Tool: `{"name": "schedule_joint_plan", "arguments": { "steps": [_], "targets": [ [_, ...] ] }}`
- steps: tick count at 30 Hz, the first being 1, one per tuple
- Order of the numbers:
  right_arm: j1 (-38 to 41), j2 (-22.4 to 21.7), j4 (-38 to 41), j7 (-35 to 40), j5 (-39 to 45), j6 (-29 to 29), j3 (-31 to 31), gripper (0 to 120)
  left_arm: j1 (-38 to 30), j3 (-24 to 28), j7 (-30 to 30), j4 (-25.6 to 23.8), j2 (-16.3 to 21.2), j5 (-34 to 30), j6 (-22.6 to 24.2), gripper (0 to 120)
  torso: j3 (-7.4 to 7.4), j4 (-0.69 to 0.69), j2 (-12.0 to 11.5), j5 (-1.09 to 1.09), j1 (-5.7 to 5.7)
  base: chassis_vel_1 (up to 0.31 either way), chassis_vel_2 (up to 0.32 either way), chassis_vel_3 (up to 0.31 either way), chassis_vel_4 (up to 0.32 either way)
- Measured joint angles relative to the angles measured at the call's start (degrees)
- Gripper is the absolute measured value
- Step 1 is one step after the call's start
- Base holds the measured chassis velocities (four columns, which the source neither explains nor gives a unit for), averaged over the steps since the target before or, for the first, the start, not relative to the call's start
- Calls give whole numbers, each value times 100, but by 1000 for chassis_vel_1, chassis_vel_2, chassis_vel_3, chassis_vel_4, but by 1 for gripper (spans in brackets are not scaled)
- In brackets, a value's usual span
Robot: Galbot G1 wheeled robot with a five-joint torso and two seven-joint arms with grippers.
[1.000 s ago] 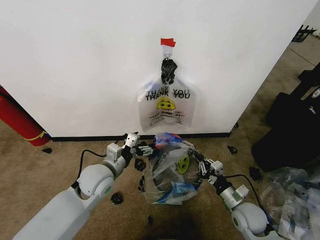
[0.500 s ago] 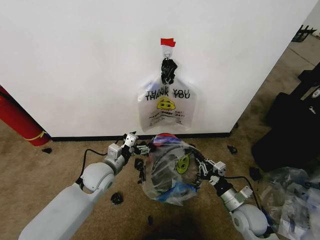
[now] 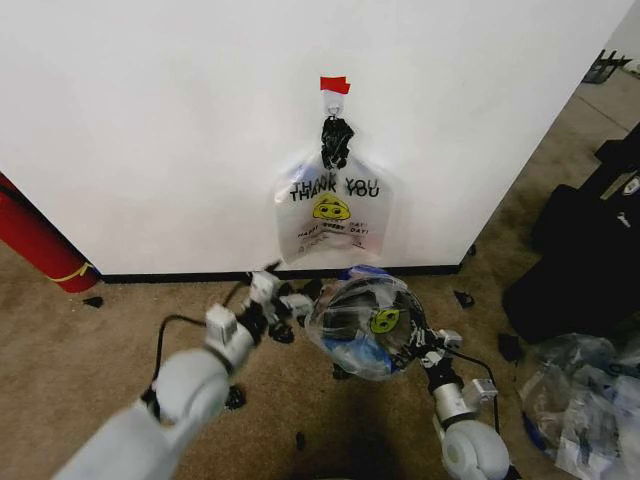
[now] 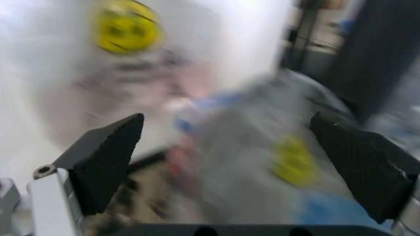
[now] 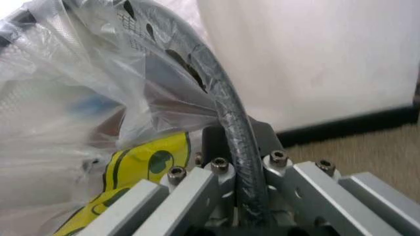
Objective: Pick up the garbage bag from the wall and place it over the trash bin.
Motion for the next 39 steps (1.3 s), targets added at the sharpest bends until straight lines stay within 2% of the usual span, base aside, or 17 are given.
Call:
{"name": "schedule_joint_plan", "arguments": {
  "steps": [3, 6, 11, 17, 23, 24, 28, 35, 38, 39],
  "targets": [
    [34, 34, 110, 23, -289, 159, -22, 0, 342, 136, 97, -153, 15, 86, 162, 100, 0, -1, 0, 0, 0, 0, 0, 0, 0],
    [46, 44, 149, 21, -559, 302, -26, 0, 387, 192, 98, -147, 24, 110, 260, 97, 0, -2, 0, -1, 0, 0, 0, 0, 0],
    [39, 51, 210, -3, -1115, 581, -38, 0, 225, 364, 64, 5, 139, 135, 645, 88, 0, -3, 0, -1, 0, 0, 0, 0, 0],
    [48, 36, 218, -50, -1425, 751, -27, 0, 41, 485, 43, 122, 239, 137, 882, 78, 0, -3, 0, 0, 0, 0, 0, 0, 0],
    [139, 4, 159, -62, -1529, 787, 7, 0, -18, 501, 20, 148, 314, 126, 1041, 56, 1, -3, 0, 0, 0, 0, 0, 0, 0],
    [139, 4, 159, -62, -1529, 787, 7, 0, -18, 501, 20, 148, 314, 126, 1041, 56, 1, -3, 0, 0, 0, 0, 0, 0, 0],
    [205, -1, 99, -62, -1513, 786, 14, 0, -24, 508, 42, 178, 366, 121, 1205, 37, 1, -2, 0, 0, 0, 0, 0, 0, 0],
    [219, 3, 106, -33, -1358, 709, 3, 0, -33, 511, 83, 231, 375, 157, 1170, 12, 1, -2, 0, 0, 0, 0, 0, 0, 0],
    [198, -1, 214, 180, -1120, 456, -32, 0, 14, 502, 206, 239, 390, 337, 936, 0, 1, -2, 0, 0, 0, 0, 0, 0, 0],
    [198, -1, 214, 180, -1120, 456, -32, 0, 14, 502, 206, 239, 390, 337, 936, 0, 1, -2, 0, 0, 0, 0, 0, 0, 0]
  ]
}}
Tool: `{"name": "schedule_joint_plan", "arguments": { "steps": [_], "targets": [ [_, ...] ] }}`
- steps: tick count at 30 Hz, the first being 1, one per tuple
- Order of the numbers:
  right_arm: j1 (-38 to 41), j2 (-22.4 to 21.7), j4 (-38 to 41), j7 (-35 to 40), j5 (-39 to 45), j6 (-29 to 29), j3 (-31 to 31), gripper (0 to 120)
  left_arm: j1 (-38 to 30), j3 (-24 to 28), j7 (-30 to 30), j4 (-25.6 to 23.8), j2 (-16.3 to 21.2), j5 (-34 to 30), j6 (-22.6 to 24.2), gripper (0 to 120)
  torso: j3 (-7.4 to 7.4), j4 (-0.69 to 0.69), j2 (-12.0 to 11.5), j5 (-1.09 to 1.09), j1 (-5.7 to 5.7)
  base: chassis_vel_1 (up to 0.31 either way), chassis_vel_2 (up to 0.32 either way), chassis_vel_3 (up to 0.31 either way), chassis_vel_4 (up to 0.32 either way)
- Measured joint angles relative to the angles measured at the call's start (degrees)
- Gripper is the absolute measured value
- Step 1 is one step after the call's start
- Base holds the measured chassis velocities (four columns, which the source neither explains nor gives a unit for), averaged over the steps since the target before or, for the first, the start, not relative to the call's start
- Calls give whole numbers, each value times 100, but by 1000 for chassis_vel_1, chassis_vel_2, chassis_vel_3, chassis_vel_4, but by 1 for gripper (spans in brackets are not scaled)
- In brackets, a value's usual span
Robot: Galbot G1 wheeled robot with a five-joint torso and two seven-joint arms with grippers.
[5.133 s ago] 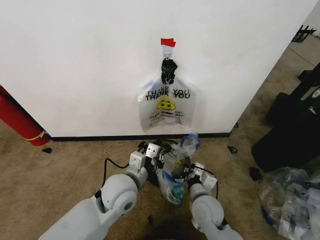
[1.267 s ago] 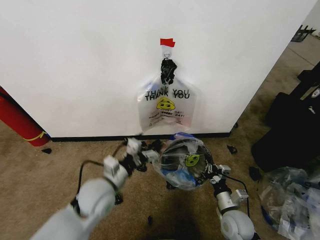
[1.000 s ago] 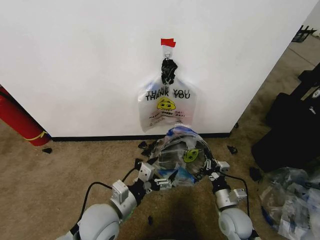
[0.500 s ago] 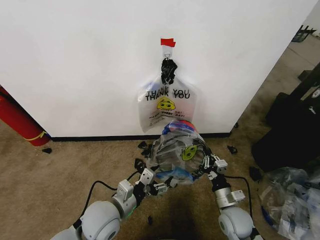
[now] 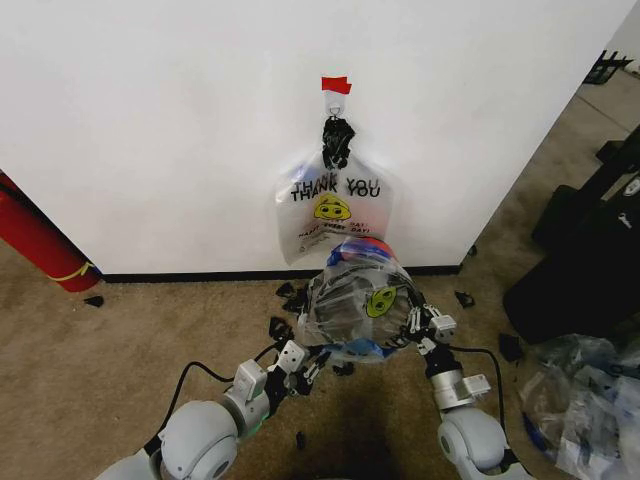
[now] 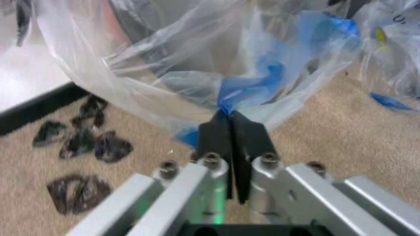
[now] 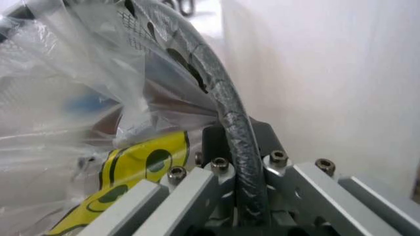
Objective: Pick up the garbage bag from the wall and place it over the trash bin.
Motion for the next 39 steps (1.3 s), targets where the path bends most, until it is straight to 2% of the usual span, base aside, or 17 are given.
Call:
{"name": "schedule_joint_plan", "arguments": {
  "steps": [4, 6, 7, 11, 14, 19, 22, 29, 36, 37, 39],
  "targets": [
    [-62, 3, 224, 384, 526, -397, -98, 0, 62, -31, 384, 189, 4, 484, -557, 0, 0, 0, 0, 0, 0, 0, 0, 0, 0],
    [-110, 9, 432, 666, 960, -685, -145, 0, 74, -72, 742, 435, -8, 967, -981, 0, 0, 0, 0, -1, 0, 0, 0, 0, 0],
    [-110, 9, 432, 666, 960, -685, -145, 0, 74, -72, 742, 435, -8, 967, -981, 0, 0, 0, 0, -1, 0, 0, 0, 0, 0],
    [-158, 15, 799, 1192, 1776, -1163, -175, 0, 81, -192, 1214, 862, -74, 1635, -1615, 0, 0, 0, 0, -1, 0, 0, 0, 0, 0],
    [-221, -30, 1045, 1459, 2239, -1560, -155, 0, 3, -311, 1250, 1171, -133, 1960, -1949, 0, 0, 0, 0, -1, 0, 0, 0, 0, 0],
    [-265, -85, 1221, 1679, 2578, -1864, -118, 0, -111, -454, 1230, 1457, -143, 2299, -2154, 0, 0, -1, 0, 0, 0, 0, 0, 0, 0],
    [-265, -65, 1369, 1906, 3068, -2093, -112, 0, -159, -509, 1178, 1677, -160, 2648, -2322, 0, 0, 0, 0, 0, 0, 0, 0, 0, 0],
    [-268, -25, 1538, 2072, 3692, -2385, -101, 0, -213, -519, 1015, 1917, -262, 2947, -2452, 0, 0, 0, 0, 0, 0, 0, 0, 0, 0],
    [-284, -5, 1631, 2104, 4041, -2666, -99, 0, -271, -459, 537, 2061, -338, 2804, -2497, 0, 0, -1, 0, 0, 0, 0, 0, 0, 0],
    [-256, 38, 1542, 2067, 4015, -2654, -122, 0, -227, -447, 591, 2079, -301, 2447, -2710, 5, 0, -1, 0, 0, 0, 0, 0, 0, 0],
    [-217, 70, 1453, 2030, 4003, -2599, -130, 0, -175, -454, 752, 2079, -264, 2334, -2834, 11, 0, 0, 0, 1, 0, 0, 0, 0, 0]
  ]
}}
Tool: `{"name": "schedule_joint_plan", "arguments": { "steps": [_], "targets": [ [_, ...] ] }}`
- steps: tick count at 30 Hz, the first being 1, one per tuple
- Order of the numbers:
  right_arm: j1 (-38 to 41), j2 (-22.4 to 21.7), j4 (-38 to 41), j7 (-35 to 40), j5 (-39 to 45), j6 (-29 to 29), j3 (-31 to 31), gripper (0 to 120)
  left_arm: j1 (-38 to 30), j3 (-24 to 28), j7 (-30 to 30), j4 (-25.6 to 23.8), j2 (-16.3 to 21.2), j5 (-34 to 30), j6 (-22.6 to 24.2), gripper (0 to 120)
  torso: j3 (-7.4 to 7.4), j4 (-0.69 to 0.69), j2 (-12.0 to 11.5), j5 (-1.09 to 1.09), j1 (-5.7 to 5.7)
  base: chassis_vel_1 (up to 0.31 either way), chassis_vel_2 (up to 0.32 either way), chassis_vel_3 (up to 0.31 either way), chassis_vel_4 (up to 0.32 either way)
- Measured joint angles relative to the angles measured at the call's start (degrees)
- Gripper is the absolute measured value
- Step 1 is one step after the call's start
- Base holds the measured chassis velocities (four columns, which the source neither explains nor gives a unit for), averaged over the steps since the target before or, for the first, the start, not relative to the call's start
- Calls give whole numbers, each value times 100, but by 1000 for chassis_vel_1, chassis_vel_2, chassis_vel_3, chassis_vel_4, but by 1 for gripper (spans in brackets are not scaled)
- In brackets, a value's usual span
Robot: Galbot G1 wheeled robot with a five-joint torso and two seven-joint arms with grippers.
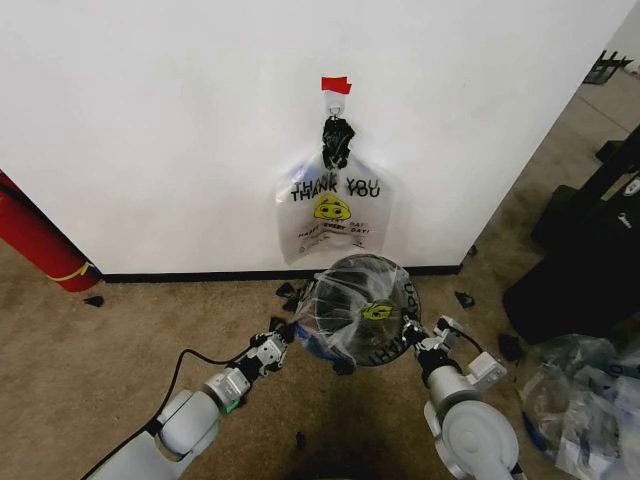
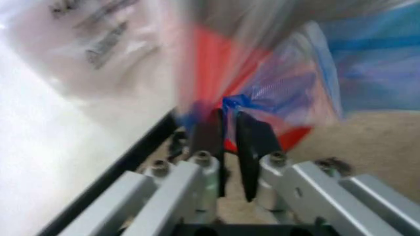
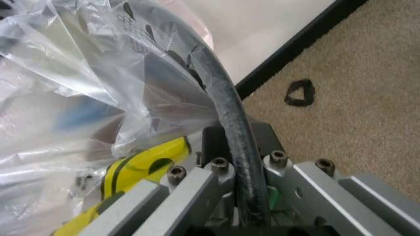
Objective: Pick up the garbage bag from the wall and place it over the trash bin.
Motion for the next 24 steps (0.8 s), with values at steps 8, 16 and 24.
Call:
{"name": "schedule_joint_plan", "arguments": {
  "steps": [8, 16, 24],
  "targets": [
    [196, 157, -367, -163, 25, 268, 69, 0, 74, -278, 1062, 153, 52, -32, -458, 42, 0, 0, 0, -1, 0, 0, 0, 0, 0],
    [336, 204, -775, -350, -102, 584, 179, 0, 313, -673, 1213, -212, 96, -497, -302, 70, 0, 0, 0, -1, 0, 0, 0, 0, 0],
    [364, 211, -838, -526, -191, 708, 130, 0, 391, -611, 417, -733, 38, -1151, 238, 98, 0, 0, 0, 0, 0, 0, 0, 0, 0]
  ]
}}
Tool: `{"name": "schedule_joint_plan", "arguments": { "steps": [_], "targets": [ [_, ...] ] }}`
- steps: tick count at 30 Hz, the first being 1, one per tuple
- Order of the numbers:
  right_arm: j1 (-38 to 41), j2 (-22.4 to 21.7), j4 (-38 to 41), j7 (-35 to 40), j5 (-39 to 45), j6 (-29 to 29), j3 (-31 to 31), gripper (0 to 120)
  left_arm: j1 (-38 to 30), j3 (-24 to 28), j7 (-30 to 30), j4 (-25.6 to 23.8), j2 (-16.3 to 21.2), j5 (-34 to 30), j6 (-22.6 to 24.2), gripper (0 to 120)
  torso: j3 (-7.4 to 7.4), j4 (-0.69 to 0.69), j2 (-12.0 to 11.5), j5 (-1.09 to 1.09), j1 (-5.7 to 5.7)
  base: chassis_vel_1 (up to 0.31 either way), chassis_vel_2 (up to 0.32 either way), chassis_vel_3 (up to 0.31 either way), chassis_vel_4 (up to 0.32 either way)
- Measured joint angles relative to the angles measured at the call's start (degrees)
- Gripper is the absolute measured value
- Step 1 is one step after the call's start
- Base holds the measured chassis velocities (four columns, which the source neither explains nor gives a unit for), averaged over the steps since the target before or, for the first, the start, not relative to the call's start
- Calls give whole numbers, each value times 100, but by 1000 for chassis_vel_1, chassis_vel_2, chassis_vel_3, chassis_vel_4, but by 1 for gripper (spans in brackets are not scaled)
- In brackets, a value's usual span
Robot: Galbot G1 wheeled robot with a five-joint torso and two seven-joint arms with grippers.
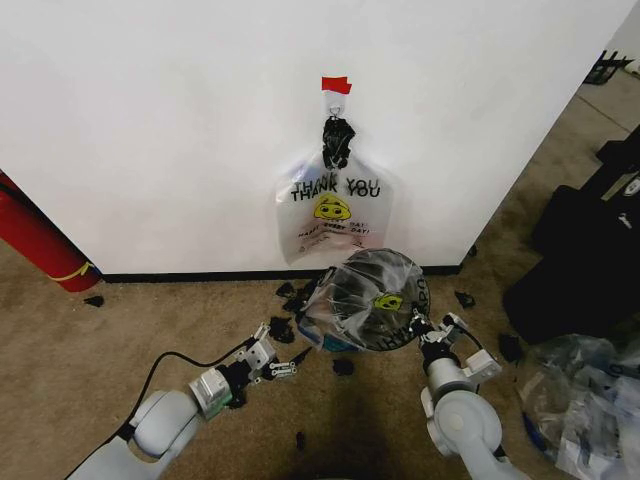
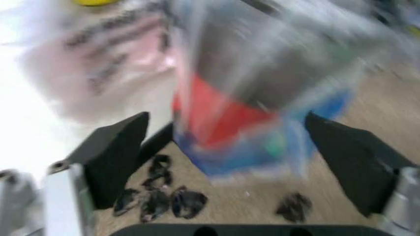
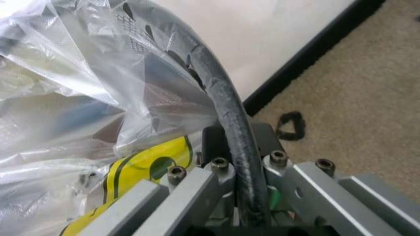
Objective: Pick up the garbage bag from the wall and place it over the trash bin.
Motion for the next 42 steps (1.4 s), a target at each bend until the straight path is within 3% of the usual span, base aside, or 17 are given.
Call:
{"name": "schedule_joint_plan", "arguments": {
  "steps": [2, 7, 9, 14, 17, 19, 21, 28, 35, 42],
  "targets": [
    [-2, -6, -14, -64, -84, 51, -29, 0, 3, 89, -311, -160, -16, -259, 185, 99, 0, 0, 0, -1, 0, 0, 0, 0, 0],
    [-30, -35, -205, -322, -1000, 401, -227, 0, -73, 406, -1415, -1330, -115, -1843, 1492, 97, 0, -1, 0, 1, 0, 0, 0, 0, 0],
    [-25, -15, -293, -356, -1322, 527, -304, 0, -168, 517, -1666, -1679, -161, -2319, 1848, 90, 0, -1, 0, 0, 0, 0, 0, 0, 0],
    [39, 48, -447, -299, -1714, 648, -448, 0, -413, 861, -2124, -1969, -238, -2686, 2316, 76, 0, 0, 0, -1, 0, 0, 0, 0, 0],
    [108, 73, -503, -111, -1937, 645, -577, 0, -697, 1126, -3055, -2120, -397, -3014, 3291, 62, 0, 0, 0, 0, 0, 0, 0, 0, 0],
    [122, 74, -506, -60, -1994, 634, -608, 0, -766, 1168, -3229, -2125, -456, -3084, 3476, 59, 0, 0, 0, 1, 0, 0, 0, 0, 0],
    [144, 59, -498, 76, -2131, 546, -693, 0, -1050, 1342, -3790, -2042, -720, -3206, 3856, 49, -1, -1, 0, 0, 0, 0, 0, 0, 0],
    [166, -49, -423, 144, -2247, 399, -792, 0, -1628, 1831, -4913, -1672, -1303, -3267, 4356, 25, 0, -1, 0, 0, 0, 0, 0, 0, 0],
    [197, -61, -404, 183, -2317, 340, -765, 0, -2067, 2399, -5154, -1444, -1299, -2838, 4694, 0, 0, 0, 0, 0, 0, 0, 0, 0, 0],
    [214, 2, -469, 42, -2584, 418, -796, 0, -2639, 3123, -5510, -929, -1581, -2907, 4734, 0, 0, -1, 0, 0, 0, 0, 0, 0, 0]
  ]
}}
